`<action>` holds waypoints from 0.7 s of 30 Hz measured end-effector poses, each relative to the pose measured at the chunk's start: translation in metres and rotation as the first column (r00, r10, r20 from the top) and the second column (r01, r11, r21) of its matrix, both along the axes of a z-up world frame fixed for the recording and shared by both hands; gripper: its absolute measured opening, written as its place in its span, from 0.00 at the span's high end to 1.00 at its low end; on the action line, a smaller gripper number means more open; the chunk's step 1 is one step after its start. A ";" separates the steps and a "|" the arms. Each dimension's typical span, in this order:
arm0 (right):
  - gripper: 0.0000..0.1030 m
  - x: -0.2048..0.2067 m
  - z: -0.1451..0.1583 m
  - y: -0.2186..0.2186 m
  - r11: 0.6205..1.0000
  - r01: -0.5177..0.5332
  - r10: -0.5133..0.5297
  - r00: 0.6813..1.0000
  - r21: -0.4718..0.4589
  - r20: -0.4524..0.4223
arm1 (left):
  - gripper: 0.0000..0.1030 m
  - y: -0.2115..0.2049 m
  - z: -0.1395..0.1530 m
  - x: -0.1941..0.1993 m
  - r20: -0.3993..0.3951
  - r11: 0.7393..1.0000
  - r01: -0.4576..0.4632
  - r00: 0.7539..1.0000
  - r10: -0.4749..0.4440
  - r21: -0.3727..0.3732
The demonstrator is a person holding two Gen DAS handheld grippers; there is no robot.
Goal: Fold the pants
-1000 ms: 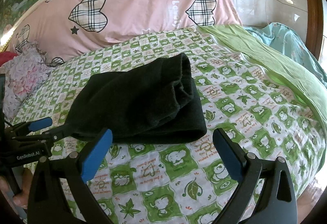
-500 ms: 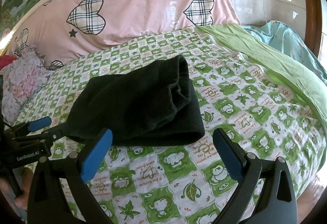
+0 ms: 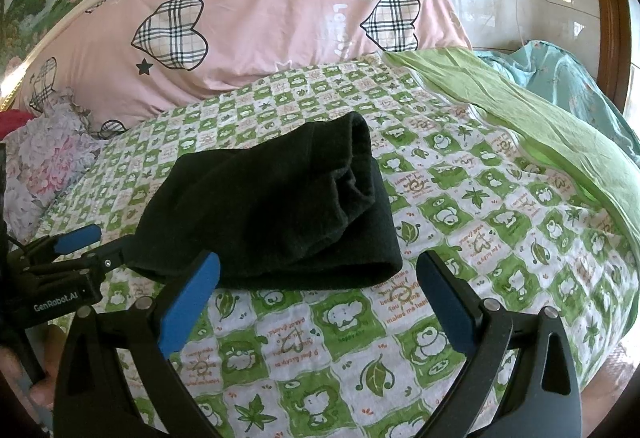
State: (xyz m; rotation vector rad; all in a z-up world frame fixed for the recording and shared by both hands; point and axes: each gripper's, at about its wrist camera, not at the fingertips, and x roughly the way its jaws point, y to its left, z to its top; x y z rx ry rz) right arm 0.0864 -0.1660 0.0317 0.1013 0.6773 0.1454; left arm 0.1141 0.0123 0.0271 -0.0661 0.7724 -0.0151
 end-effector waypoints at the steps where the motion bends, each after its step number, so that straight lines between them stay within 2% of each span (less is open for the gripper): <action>1: 0.04 0.000 0.000 0.001 1.000 0.000 0.000 1.000 -0.001 0.000 | 0.21 0.000 0.000 0.000 -0.001 1.000 0.001 1.000 -0.001 -0.001; 21: 0.04 0.000 0.001 0.002 1.000 0.003 -0.003 1.000 0.003 -0.003 | 0.21 0.000 0.002 0.003 0.001 1.000 -0.003 1.000 0.003 0.011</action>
